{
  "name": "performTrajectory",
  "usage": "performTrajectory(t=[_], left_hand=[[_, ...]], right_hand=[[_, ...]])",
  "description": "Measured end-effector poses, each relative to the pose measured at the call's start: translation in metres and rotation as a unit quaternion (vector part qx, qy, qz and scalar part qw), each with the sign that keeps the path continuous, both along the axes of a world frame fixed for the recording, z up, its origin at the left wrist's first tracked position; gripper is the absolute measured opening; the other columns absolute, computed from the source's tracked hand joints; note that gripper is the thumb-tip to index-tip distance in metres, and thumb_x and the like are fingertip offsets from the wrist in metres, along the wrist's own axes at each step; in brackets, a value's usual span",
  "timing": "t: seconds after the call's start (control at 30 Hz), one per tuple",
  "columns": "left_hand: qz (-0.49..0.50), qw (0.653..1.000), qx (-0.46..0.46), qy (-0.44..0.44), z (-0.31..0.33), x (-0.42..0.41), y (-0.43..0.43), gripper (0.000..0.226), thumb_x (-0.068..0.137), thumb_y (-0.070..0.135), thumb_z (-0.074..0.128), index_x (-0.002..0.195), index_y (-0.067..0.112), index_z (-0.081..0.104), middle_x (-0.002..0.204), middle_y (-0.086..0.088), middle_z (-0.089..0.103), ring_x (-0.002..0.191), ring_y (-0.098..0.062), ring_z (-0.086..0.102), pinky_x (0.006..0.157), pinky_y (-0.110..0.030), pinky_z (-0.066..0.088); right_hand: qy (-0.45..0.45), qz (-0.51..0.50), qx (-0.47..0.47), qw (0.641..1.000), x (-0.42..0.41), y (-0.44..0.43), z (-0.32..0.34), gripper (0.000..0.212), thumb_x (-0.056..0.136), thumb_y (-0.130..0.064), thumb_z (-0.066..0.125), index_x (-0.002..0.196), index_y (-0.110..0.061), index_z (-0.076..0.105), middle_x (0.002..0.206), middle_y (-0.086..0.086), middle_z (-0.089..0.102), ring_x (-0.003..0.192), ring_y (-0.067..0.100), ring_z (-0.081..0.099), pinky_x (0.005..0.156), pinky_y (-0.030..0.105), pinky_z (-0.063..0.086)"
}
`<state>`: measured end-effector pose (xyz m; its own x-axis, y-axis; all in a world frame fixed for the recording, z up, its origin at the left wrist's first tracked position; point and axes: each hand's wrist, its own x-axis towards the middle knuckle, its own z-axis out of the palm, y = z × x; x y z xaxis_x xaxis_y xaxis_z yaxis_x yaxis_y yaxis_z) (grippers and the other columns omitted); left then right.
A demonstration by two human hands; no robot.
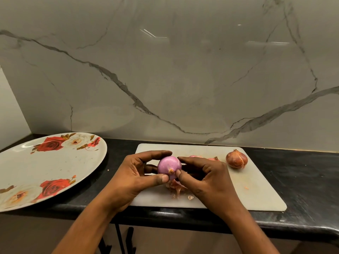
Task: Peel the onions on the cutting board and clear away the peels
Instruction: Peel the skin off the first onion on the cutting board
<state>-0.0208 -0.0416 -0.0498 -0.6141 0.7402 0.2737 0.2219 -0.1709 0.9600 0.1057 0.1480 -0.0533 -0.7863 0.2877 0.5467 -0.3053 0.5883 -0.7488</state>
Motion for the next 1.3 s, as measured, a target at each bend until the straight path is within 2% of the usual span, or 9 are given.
performTrajectory(t=[0.23, 0.33, 0.47, 0.57, 0.7, 0.87, 0.97, 1.13, 1.3], left_hand=[[-0.004, 1.000, 0.009, -0.018, 0.001, 0.000, 0.000, 0.062, 0.076, -0.003, 0.084, 0.133, 0.017, 0.071, 0.133, -0.004, 0.072, 0.113, -0.033, 0.073, 0.095, -0.042, 0.062], [-0.003, 1.000, 0.004, -0.010, 0.000, -0.001, -0.001, 0.062, 0.077, -0.003, 0.084, 0.134, 0.017, 0.071, 0.133, -0.004, 0.072, 0.114, -0.033, 0.073, 0.095, -0.043, 0.062], [0.001, 1.000, -0.002, -0.005, 0.001, 0.000, 0.000, 0.062, 0.077, -0.005, 0.083, 0.133, 0.017, 0.071, 0.131, -0.002, 0.073, 0.113, -0.030, 0.074, 0.091, -0.037, 0.063], [-0.003, 1.000, -0.007, 0.000, 0.001, 0.001, 0.000, 0.061, 0.077, -0.003, 0.085, 0.133, 0.017, 0.071, 0.131, -0.003, 0.074, 0.112, -0.032, 0.074, 0.093, -0.041, 0.063], [-0.003, 1.000, -0.005, -0.003, 0.001, 0.002, 0.001, 0.061, 0.076, -0.003, 0.085, 0.132, 0.016, 0.072, 0.130, -0.005, 0.074, 0.111, -0.034, 0.074, 0.094, -0.044, 0.063], [0.008, 1.000, 0.007, -0.011, 0.000, 0.001, 0.002, 0.062, 0.075, -0.005, 0.085, 0.132, 0.015, 0.071, 0.129, -0.008, 0.074, 0.109, -0.036, 0.075, 0.096, -0.044, 0.062], [0.009, 1.000, 0.012, -0.020, 0.000, -0.001, 0.001, 0.062, 0.076, -0.003, 0.085, 0.132, 0.018, 0.072, 0.132, -0.009, 0.072, 0.111, -0.037, 0.074, 0.099, -0.047, 0.061], [0.009, 1.000, 0.013, -0.018, -0.001, -0.001, 0.001, 0.062, 0.076, -0.003, 0.086, 0.133, 0.017, 0.071, 0.131, -0.010, 0.072, 0.111, -0.037, 0.074, 0.099, -0.049, 0.060], [0.013, 1.000, 0.011, -0.013, 0.000, -0.001, 0.001, 0.059, 0.077, 0.000, 0.087, 0.131, 0.018, 0.071, 0.132, -0.008, 0.071, 0.113, -0.038, 0.073, 0.100, -0.052, 0.059]], right_hand=[[0.013, -0.021, 0.010, 1.000, -0.002, 0.004, -0.008, 0.032, 0.093, -0.018, 0.066, 0.121, -0.024, 0.081, 0.095, -0.008, 0.081, 0.087, 0.017, 0.078, 0.077, 0.040, 0.065], [0.007, -0.006, -0.004, 1.000, -0.001, 0.003, -0.006, 0.028, 0.097, -0.028, 0.072, 0.124, -0.022, 0.079, 0.101, -0.010, 0.081, 0.094, 0.013, 0.078, 0.080, 0.035, 0.066], [0.014, -0.011, 0.017, 1.000, 0.001, 0.001, -0.003, 0.027, 0.093, -0.024, 0.080, 0.120, -0.026, 0.080, 0.102, -0.012, 0.081, 0.095, 0.006, 0.077, 0.082, 0.026, 0.064], [0.024, 0.001, 0.019, 1.000, 0.001, -0.002, 0.000, 0.021, 0.094, -0.034, 0.073, 0.113, -0.041, 0.078, 0.091, -0.008, 0.080, 0.085, 0.012, 0.076, 0.072, 0.031, 0.064], [0.022, -0.011, 0.040, 0.999, 0.002, -0.002, -0.001, 0.024, 0.097, -0.040, 0.066, 0.109, -0.030, 0.084, 0.075, -0.006, 0.072, 0.067, 0.015, 0.064, 0.058, 0.039, 0.054], [0.037, -0.043, 0.043, 0.997, -0.002, 0.003, -0.009, 0.028, 0.093, -0.020, 0.061, 0.106, -0.029, 0.084, 0.076, -0.006, 0.075, 0.067, 0.018, 0.071, 0.059, 0.045, 0.058], [0.057, -0.053, 0.040, 0.996, -0.001, 0.003, -0.010, 0.027, 0.094, -0.021, 0.062, 0.109, -0.027, 0.083, 0.084, -0.006, 0.078, 0.074, 0.020, 0.076, 0.064, 0.048, 0.062], [0.084, -0.049, 0.073, 0.993, 0.004, -0.003, -0.003, 0.016, 0.094, -0.023, 0.081, 0.109, -0.023, 0.083, 0.094, -0.014, 0.081, 0.085, 0.004, 0.077, 0.071, 0.029, 0.064], [0.082, -0.069, 0.102, 0.989, 0.001, 0.000, -0.005, 0.008, 0.095, -0.015, 0.080, 0.101, -0.019, 0.083, 0.086, -0.013, 0.078, 0.077, 0.008, 0.074, 0.064, 0.033, 0.059]])
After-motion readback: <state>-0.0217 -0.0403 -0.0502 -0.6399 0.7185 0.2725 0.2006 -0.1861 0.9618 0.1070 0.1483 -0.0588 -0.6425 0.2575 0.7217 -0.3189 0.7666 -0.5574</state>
